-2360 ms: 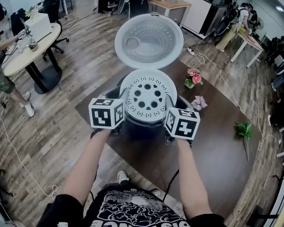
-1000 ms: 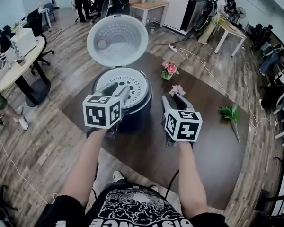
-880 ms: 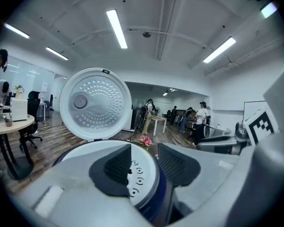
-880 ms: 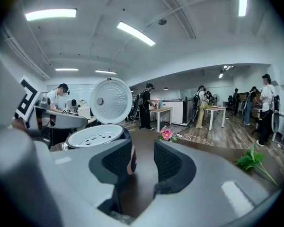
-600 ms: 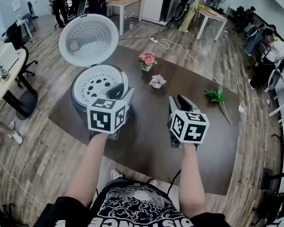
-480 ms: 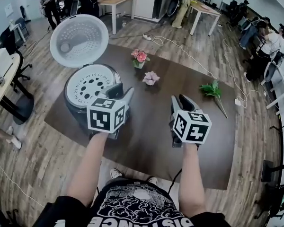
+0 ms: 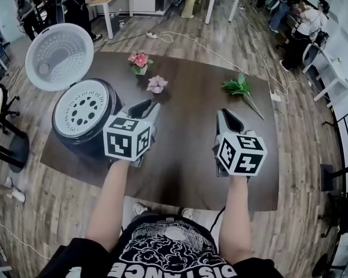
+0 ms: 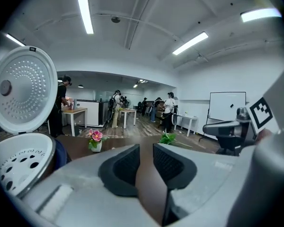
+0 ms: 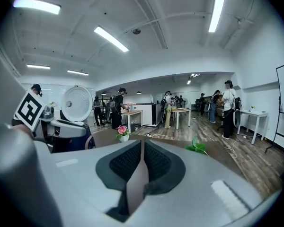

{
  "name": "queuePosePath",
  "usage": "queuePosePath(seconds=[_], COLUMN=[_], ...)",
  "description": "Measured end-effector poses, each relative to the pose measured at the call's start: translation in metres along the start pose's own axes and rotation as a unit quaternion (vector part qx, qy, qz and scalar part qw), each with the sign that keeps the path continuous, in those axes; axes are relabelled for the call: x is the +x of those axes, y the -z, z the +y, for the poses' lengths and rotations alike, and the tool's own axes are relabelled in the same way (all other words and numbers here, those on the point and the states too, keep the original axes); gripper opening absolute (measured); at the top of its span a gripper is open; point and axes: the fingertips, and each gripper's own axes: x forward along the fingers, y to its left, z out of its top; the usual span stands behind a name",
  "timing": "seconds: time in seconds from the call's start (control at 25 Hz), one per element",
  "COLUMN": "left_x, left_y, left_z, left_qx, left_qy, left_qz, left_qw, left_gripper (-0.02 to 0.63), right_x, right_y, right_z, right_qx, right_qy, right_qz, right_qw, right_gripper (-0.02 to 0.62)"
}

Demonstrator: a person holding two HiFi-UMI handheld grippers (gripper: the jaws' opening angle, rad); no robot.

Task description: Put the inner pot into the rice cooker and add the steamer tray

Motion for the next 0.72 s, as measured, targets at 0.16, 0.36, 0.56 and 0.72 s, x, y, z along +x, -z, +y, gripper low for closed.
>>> queuePosePath(seconds=[0.16,0.36,0.56,0.72], left_x=[0.011,0.015,0.014,0.012], left_y=[0.001,-0.001,0.001,0.006], left_z=[-0.017,-0.018,-0.012,-0.009], left_qx=[0.014,0.022,0.024,0.019], left_qy=[0.018,0.018,0.016,0.013], left_qz=[0.003,-0.002,-0.004,0.003], left_qw=[0.9997,0.9996,0.9996,0.9997], left_gripper=[0.064,0.014,0.005,0.005], right_x=[-0.009,-0.011,-0.008,-0.007], right_y=[0.002,0.004,0.006,0.003], right_z=[-0.015,-0.02,-0.022,-0.021], right_qx=[-0.004,-0.01,-0.012,-0.014], right_qy=[0.007,0.009,0.01,0.008], right_qz=[-0.007,-0.009,-0.011,-0.012], right_qw=[1.0,1.0,1.0,1.0], right_gripper=[0.0,0.0,0.0,0.0])
